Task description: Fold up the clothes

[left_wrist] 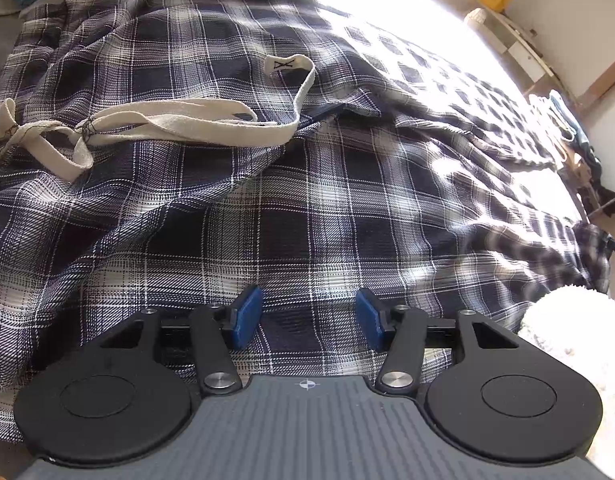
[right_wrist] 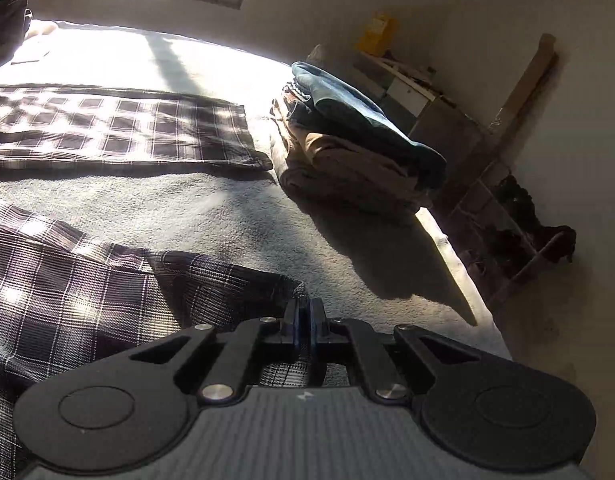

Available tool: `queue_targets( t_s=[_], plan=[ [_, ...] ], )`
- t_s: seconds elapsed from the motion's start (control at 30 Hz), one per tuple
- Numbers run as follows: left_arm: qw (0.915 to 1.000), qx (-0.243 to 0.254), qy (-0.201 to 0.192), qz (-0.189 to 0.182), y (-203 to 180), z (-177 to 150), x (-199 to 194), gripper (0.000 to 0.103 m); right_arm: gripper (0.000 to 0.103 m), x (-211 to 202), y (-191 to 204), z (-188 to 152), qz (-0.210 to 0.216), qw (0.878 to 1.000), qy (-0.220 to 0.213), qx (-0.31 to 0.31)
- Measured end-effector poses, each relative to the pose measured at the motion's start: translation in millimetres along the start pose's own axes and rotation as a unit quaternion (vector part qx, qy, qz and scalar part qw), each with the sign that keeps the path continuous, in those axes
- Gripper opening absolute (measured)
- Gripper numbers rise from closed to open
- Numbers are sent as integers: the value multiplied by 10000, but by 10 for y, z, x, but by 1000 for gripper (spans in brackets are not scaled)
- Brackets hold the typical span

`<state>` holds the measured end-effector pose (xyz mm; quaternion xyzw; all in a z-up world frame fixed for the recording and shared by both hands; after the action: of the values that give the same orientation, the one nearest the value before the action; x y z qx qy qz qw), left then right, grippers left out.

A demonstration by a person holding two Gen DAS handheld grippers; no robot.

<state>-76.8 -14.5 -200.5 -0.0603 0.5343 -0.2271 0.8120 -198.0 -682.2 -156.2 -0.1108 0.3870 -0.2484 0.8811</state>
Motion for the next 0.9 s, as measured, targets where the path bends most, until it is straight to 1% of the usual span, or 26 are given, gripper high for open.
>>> queue_targets(
  t_s=[0.07,0.17,0.33,0.43,0.57,0.6,0.63,0.67,0.7,0.77,0.8,0.83,0.9],
  plan=[
    [10000,8,5,23,-4,-3,2,52,4,193,-133,108,-205,9998,49,62],
    [10000,17,19,50,-8,-3,12,52,4,450,-201,218,-340,9992,145,120],
    [9999,38,76,72,-2,8,23,52,4,830,-83,248,-429,9985,350,46],
    [9999,45,107,83,1,16,26,52,4,1012,-44,216,-516,9975,444,179],
    [9999,30,126,77,14,11,32,52,4,1187,-98,149,-645,9947,580,552],
    [9999,23,128,75,16,12,33,52,3,1220,-145,118,-739,9927,629,714],
    [9999,17,130,73,17,14,31,52,4,1225,-231,87,-866,9895,657,958],
    [9999,12,130,69,18,16,29,52,6,1213,-338,52,-989,9847,680,1267],
    [9999,12,129,65,20,16,28,52,6,1168,-505,-12,-1075,9756,687,1789],
    [9999,11,117,57,22,13,26,52,7,987,-830,-163,-995,9541,549,2770],
    [9999,2,106,52,22,11,25,52,7,883,-950,-228,-899,9465,456,3067],
    [9999,-8,94,47,23,10,24,52,7,790,-1015,-276,-727,9440,383,3195],
    [10000,-20,71,37,21,8,23,53,7,561,-1034,-372,61,9451,357,3248]
  ],
)
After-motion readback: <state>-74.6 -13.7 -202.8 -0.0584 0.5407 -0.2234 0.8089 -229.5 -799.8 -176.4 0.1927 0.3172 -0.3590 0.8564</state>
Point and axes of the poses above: each gripper's, at about its wrist camera, not at the fingertips, and x roughly the way its jaws point, y to its left, z to its top, the point moved 6 cm from there along x, roughly the way its jaws point, and after that the axes turned 4 degrees about z, right-handed, at the moved point
